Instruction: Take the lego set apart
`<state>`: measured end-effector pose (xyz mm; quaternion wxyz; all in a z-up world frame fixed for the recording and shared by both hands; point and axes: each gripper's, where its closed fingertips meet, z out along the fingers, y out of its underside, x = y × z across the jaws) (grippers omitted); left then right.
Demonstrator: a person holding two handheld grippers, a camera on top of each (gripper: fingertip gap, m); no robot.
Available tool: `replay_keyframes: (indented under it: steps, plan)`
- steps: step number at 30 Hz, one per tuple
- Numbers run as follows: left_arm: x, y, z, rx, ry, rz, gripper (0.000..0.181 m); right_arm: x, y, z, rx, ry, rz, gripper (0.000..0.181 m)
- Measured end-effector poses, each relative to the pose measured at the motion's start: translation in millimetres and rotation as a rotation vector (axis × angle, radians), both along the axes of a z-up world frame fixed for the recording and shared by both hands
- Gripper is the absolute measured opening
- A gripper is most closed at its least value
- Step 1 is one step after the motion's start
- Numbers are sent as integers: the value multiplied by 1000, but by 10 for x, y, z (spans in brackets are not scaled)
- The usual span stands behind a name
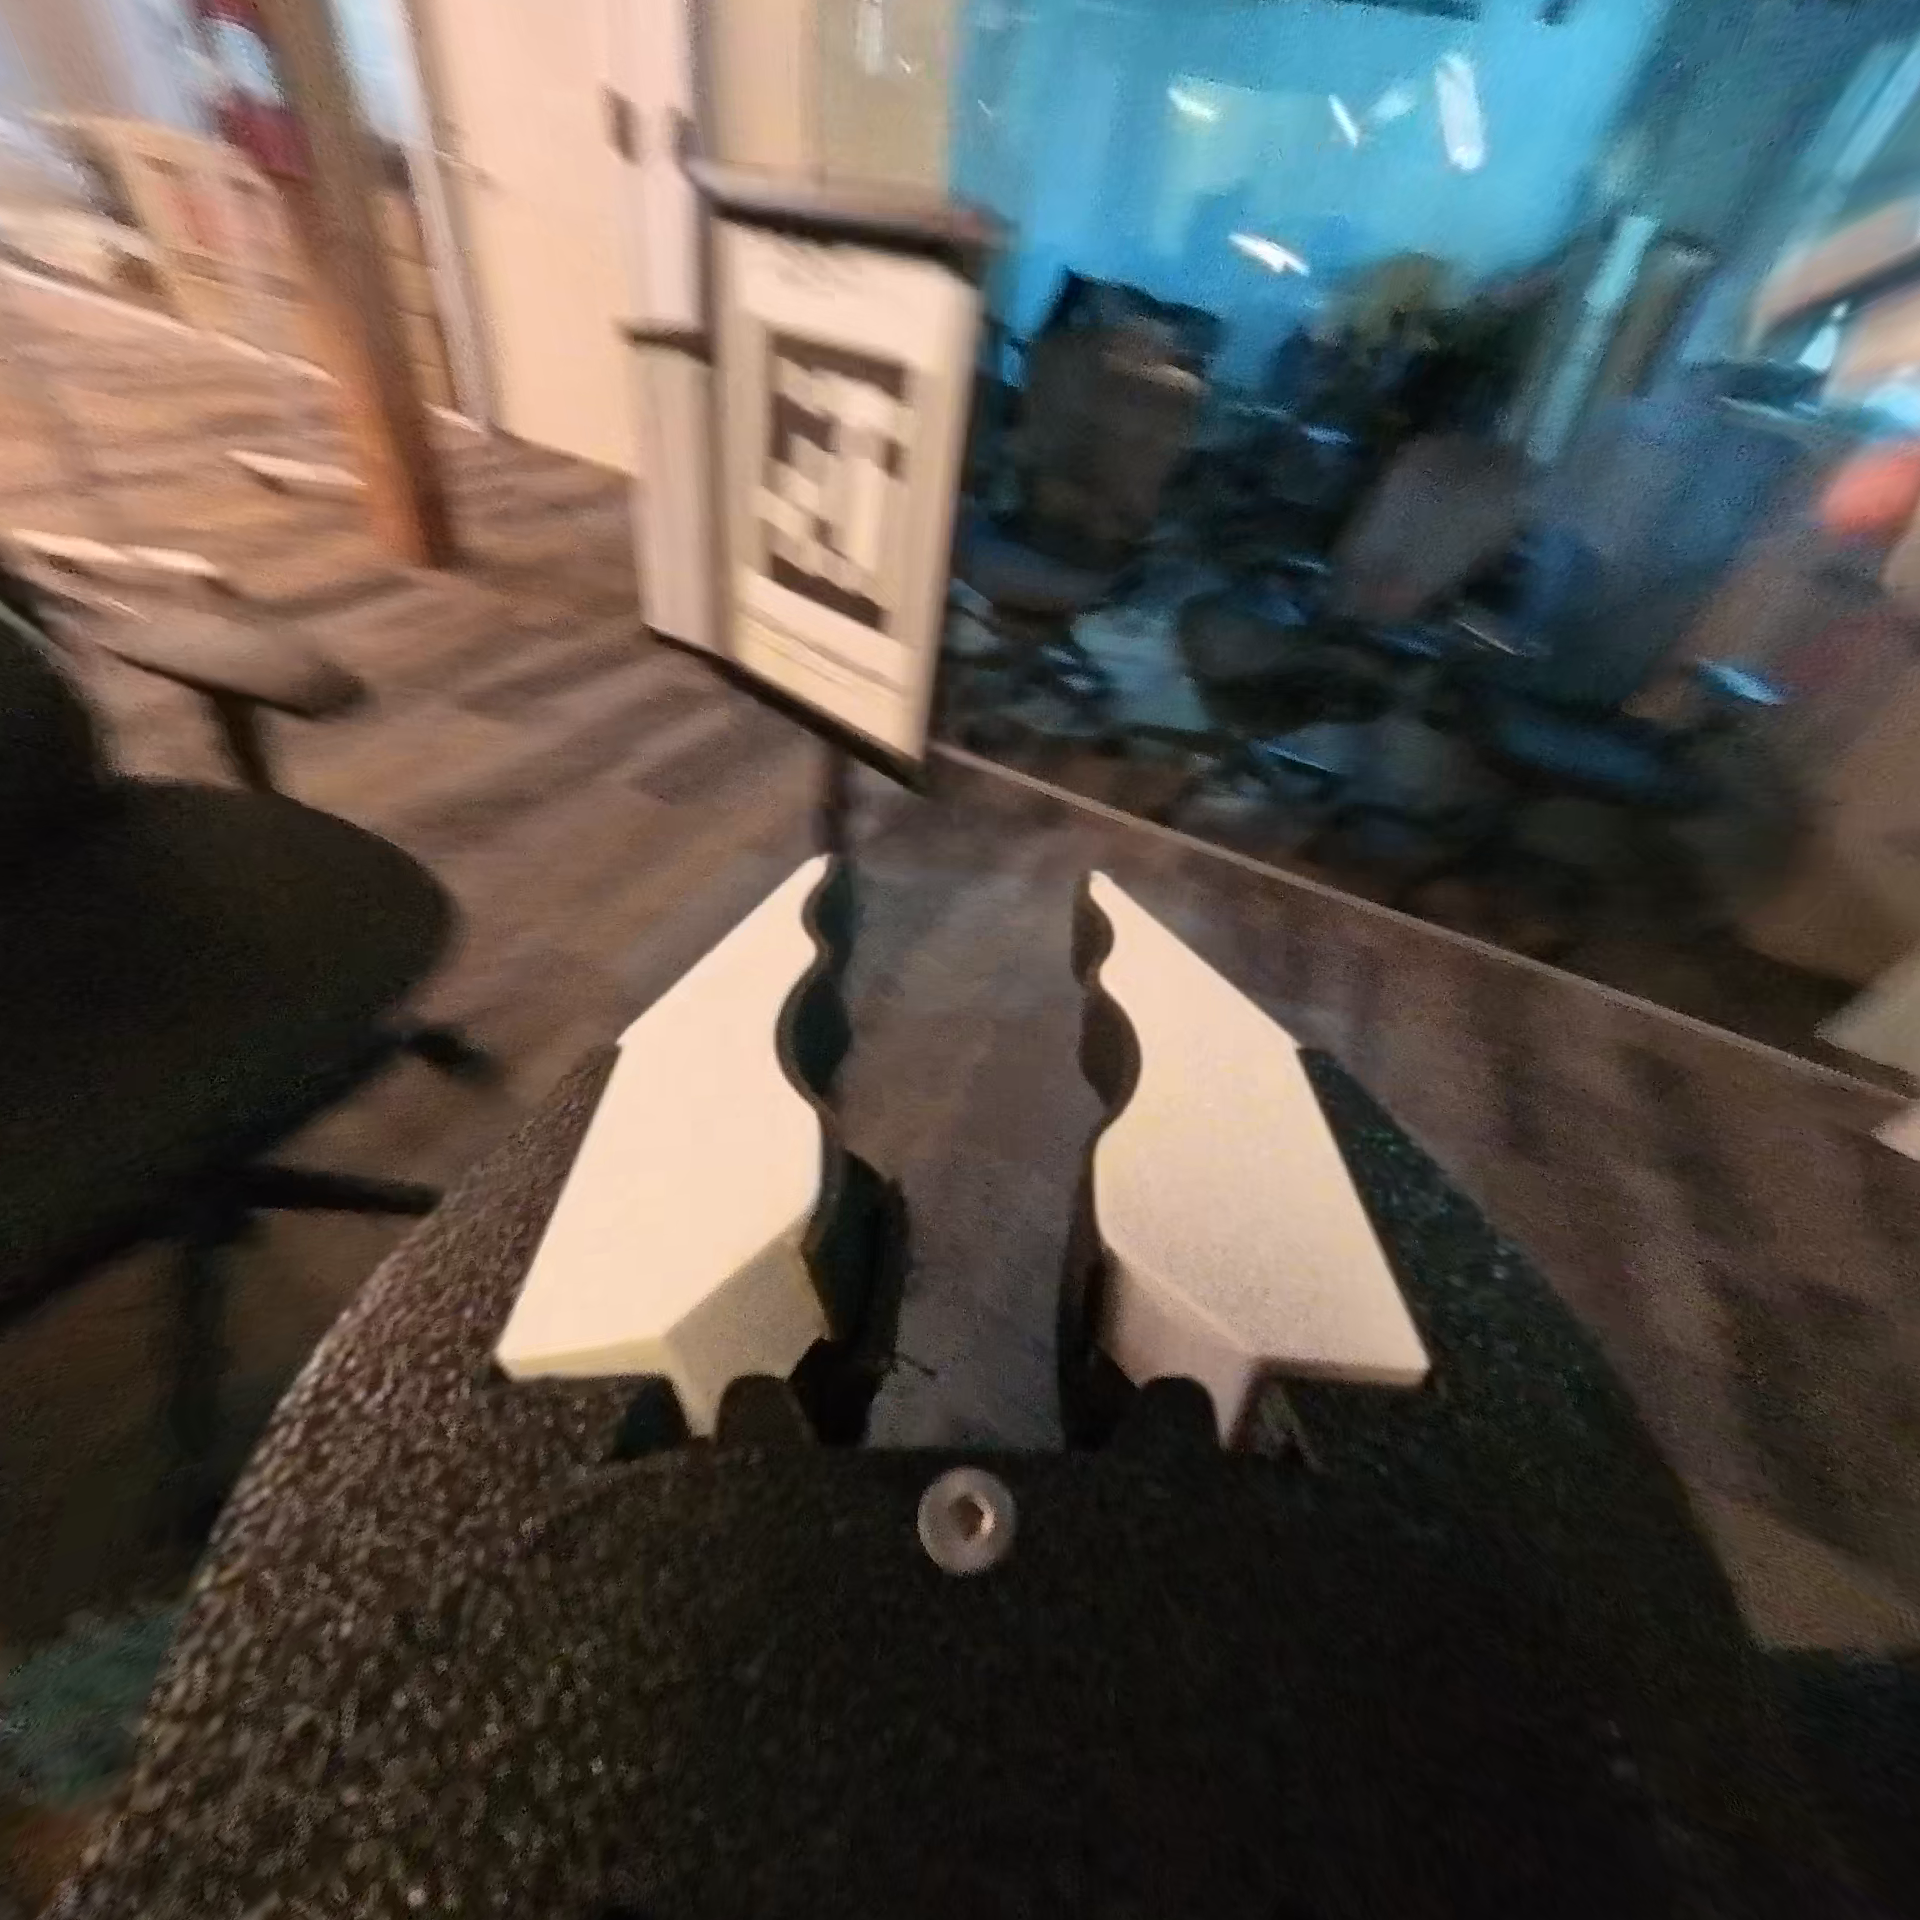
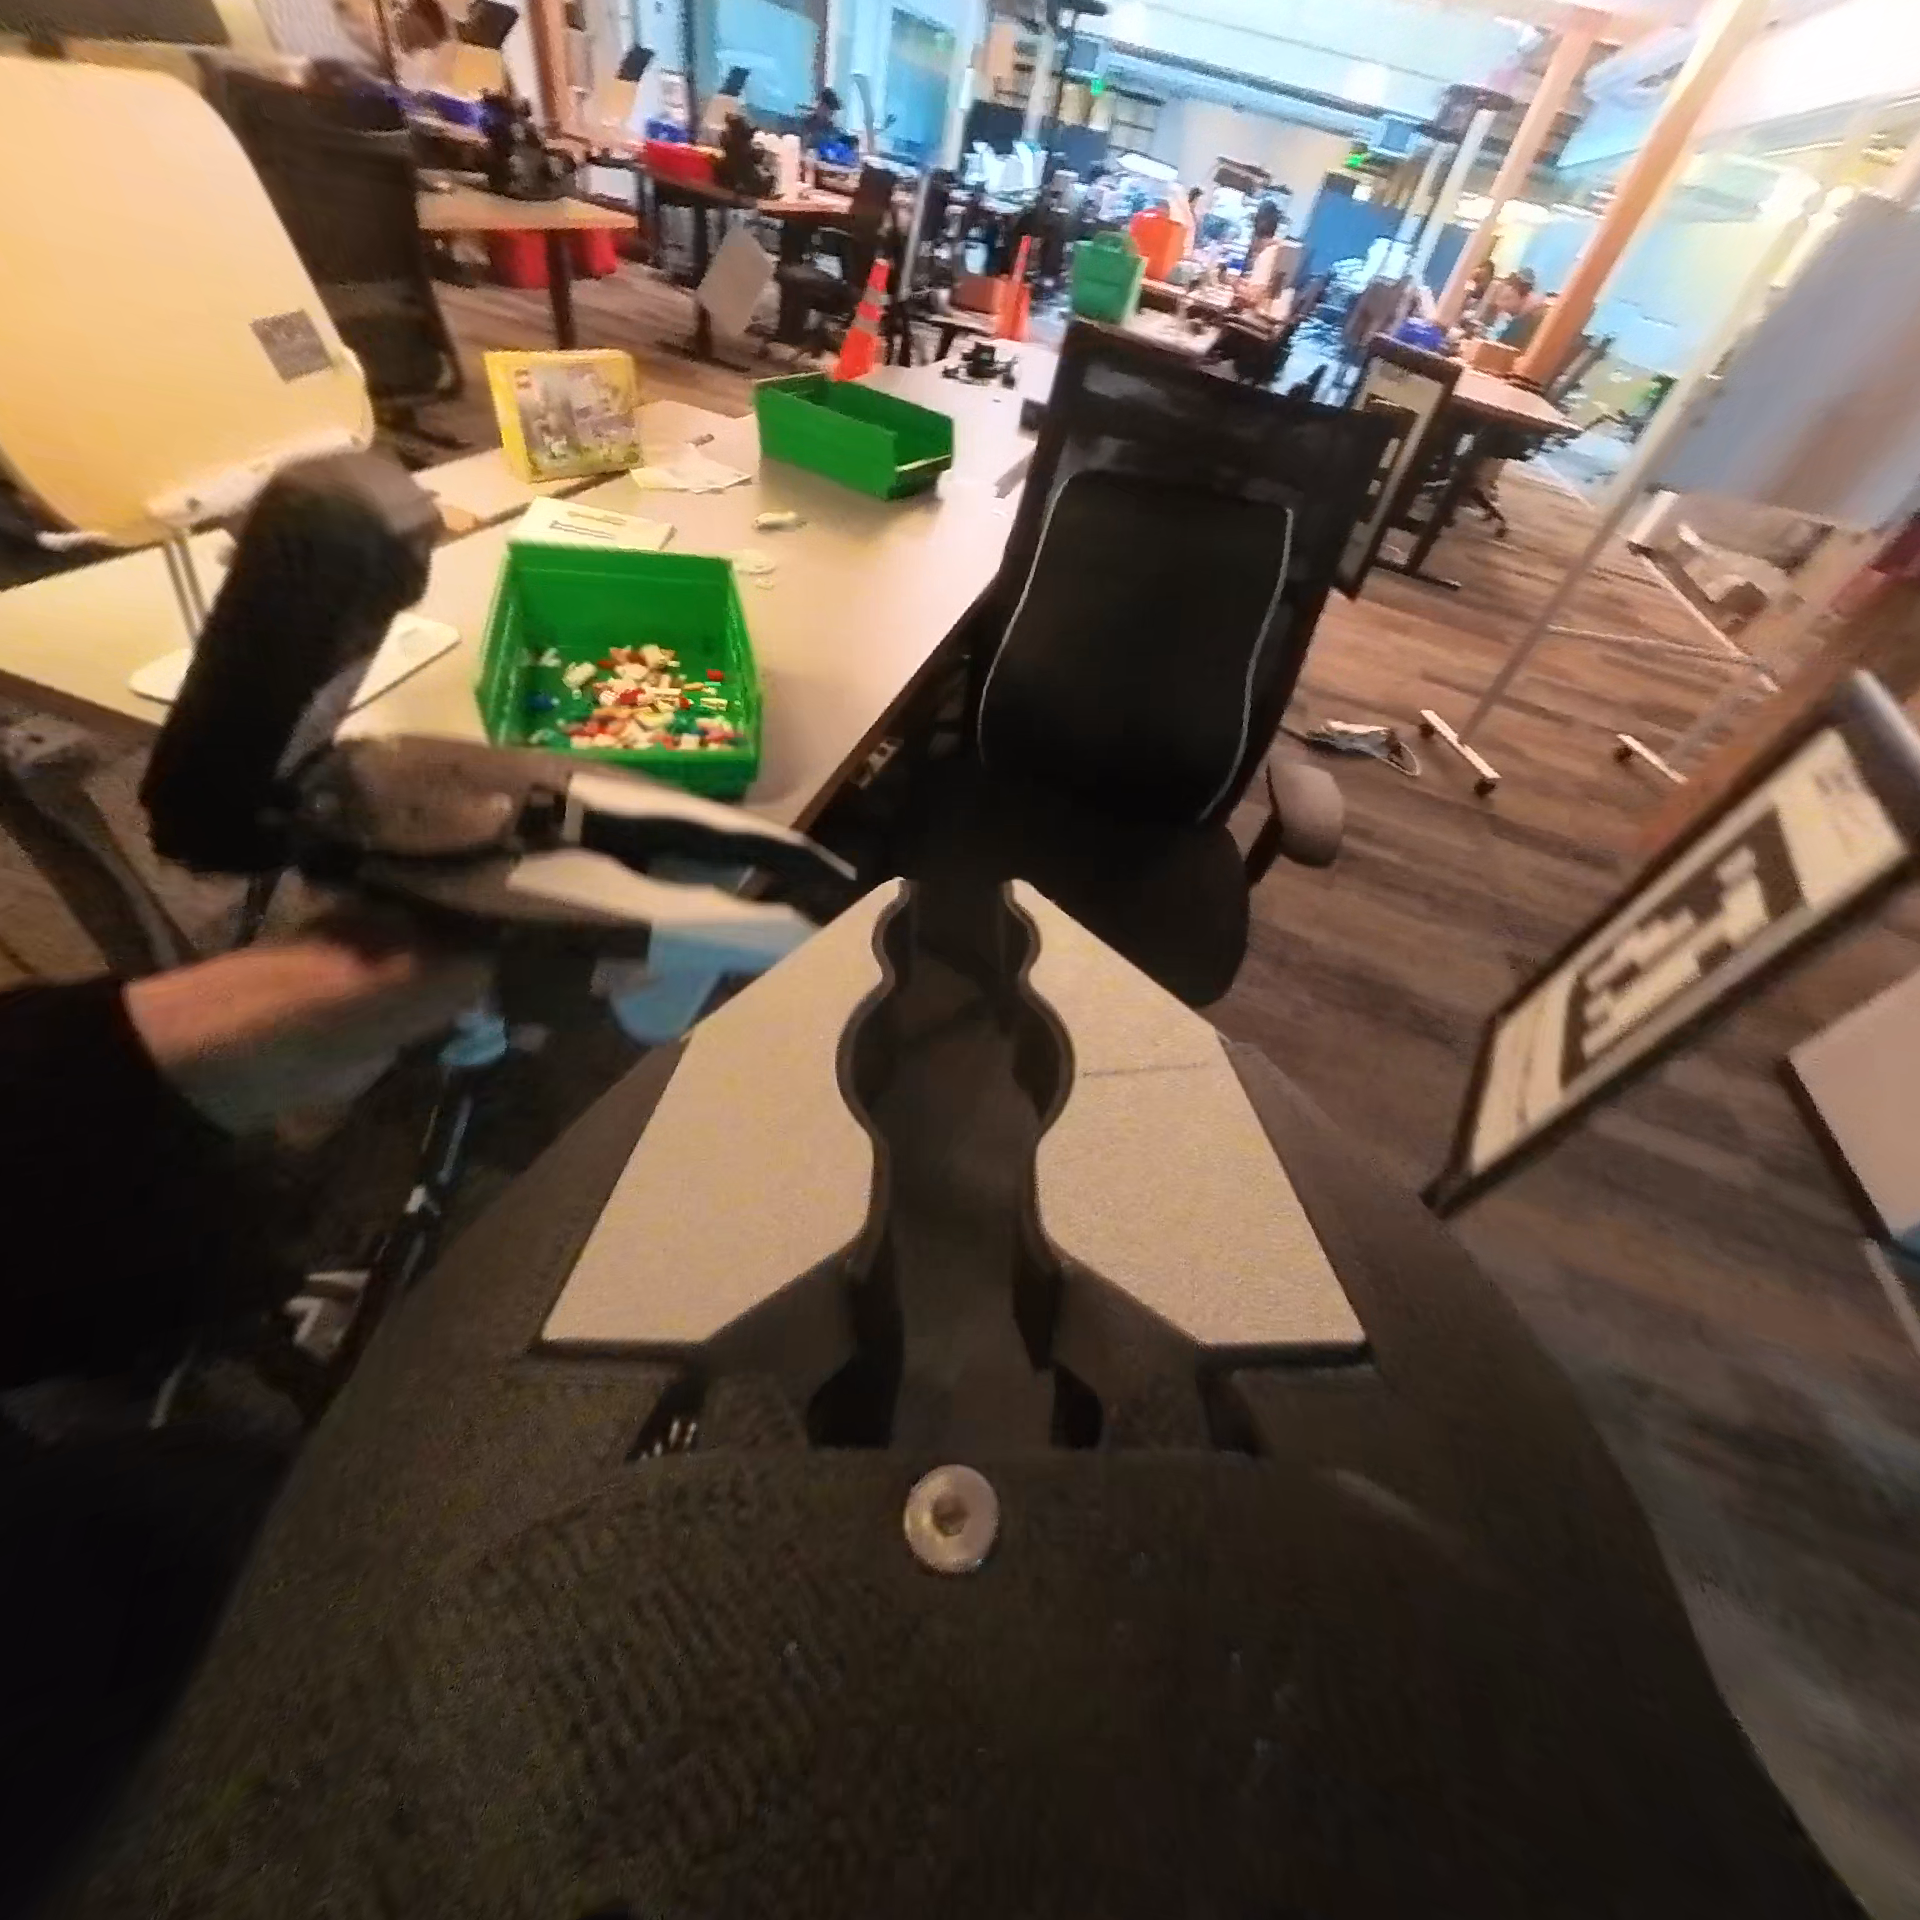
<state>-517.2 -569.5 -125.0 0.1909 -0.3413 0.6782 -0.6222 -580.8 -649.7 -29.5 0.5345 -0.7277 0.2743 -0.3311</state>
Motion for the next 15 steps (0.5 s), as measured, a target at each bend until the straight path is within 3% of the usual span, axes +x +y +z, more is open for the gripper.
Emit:
replay_keyframes:
  steps: [3, 6, 8, 11, 15]
  plan:
    - [1063, 516, 305, -21, -26, 106, 40, 989, 271, 80, -8, -5, 47, 14]
    - [1714, 896, 621, -55, -20, 120, 42, 1805, 624, 361, 49, -61, 134, 16]
    - [1966, 1217, 735, -51, -65, 200, 42, 2125, 996, 602, 136, -161, 298, 18]
    - [2157, 1752, 628, 26, -84, 349, 40, 2683, 1554, 813, 255, -263, 426, 19]
    - [2240, 2529, 531, 31, -107, 606, 42, 3174, 2619, 757, 359, -233, 720, 22]
